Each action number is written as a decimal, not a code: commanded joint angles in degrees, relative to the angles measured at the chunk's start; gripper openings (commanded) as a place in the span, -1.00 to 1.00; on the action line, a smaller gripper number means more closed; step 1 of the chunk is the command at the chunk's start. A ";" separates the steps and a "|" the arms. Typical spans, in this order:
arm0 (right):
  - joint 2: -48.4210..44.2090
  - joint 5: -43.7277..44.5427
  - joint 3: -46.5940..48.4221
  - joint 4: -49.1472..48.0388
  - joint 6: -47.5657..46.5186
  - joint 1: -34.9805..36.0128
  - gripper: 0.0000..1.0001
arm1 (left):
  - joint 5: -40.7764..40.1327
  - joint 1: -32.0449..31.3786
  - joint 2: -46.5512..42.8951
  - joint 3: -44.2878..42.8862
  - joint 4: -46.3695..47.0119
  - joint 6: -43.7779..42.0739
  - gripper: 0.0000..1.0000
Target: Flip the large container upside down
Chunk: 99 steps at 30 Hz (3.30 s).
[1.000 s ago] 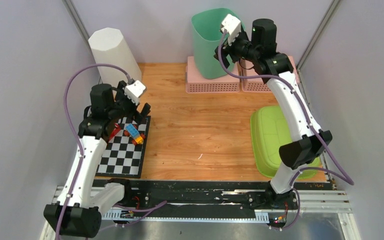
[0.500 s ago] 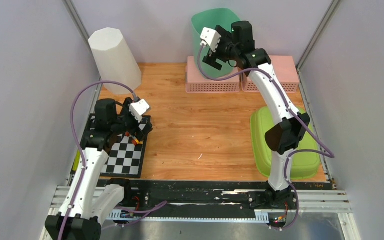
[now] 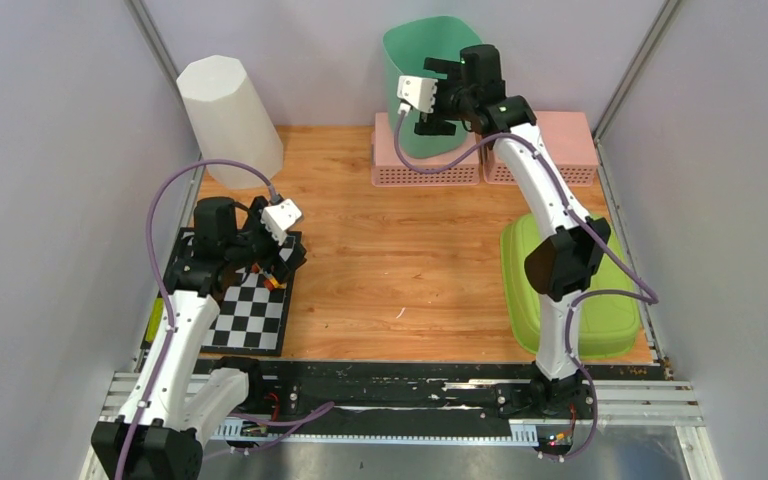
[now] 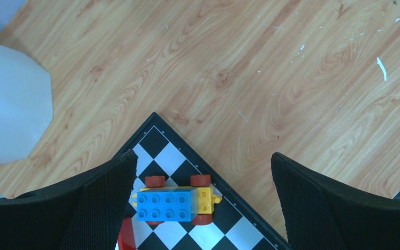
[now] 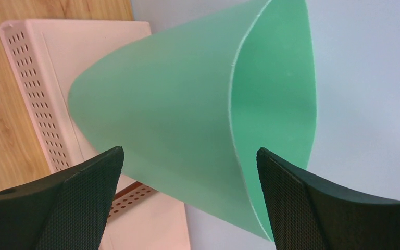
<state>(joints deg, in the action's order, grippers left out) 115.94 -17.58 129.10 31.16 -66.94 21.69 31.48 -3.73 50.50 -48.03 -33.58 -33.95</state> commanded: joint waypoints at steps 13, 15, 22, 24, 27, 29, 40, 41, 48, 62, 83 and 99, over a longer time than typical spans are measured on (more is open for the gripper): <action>-0.54 -0.76 -1.73 12.96 -11.53 -1.41 0.91 | -0.45 -0.16 0.72 1.27 1.33 -0.65 1.00; -2.66 -1.52 -4.18 14.45 -11.95 -1.39 0.83 | -0.43 -0.20 0.89 1.36 1.46 -0.62 1.00; -7.87 -2.26 -11.01 15.07 -11.85 -1.21 0.46 | -0.46 -0.21 0.78 1.36 1.50 -0.50 1.00; -8.34 -1.95 -11.68 15.07 -11.81 -1.21 0.35 | -0.51 -0.15 0.63 1.32 1.56 -0.39 1.00; -9.03 -1.93 -12.40 15.06 -12.02 -1.17 -0.06 | -0.58 -0.14 0.37 1.26 1.53 -0.36 1.00; -9.62 -2.02 -12.90 15.07 -12.21 -0.91 -0.49 | -0.55 -0.15 0.29 1.28 1.54 -0.31 1.00; -17.19 1.22 -16.02 8.85 -9.23 3.64 -0.95 | -0.89 -0.14 -0.10 1.45 1.78 -0.24 1.00; -17.56 1.84 -15.63 8.48 -8.34 4.01 -0.95 | -0.90 -0.14 -0.12 1.45 1.86 -0.19 1.00; -22.45 4.69 -15.10 6.90 -0.07 6.82 -0.95 | -1.09 -0.15 -0.44 1.45 2.21 0.27 1.00; -40.42 -8.17 -31.73 6.16 31.07 7.59 -0.95 | -2.13 -0.15 -1.98 1.89 3.70 2.12 1.00; -51.54 -28.68 -58.49 -17.86 74.95 6.27 -0.95 | -1.33 -0.18 -2.88 2.46 4.14 2.62 1.00; -45.83 -27.24 -68.73 -34.32 96.52 1.16 -0.95 | -1.33 -0.15 -1.87 2.68 4.33 2.59 1.00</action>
<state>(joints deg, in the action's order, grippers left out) 69.21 -48.03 61.93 0.67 26.39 24.12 29.36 -3.73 48.31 -46.04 -30.11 -31.51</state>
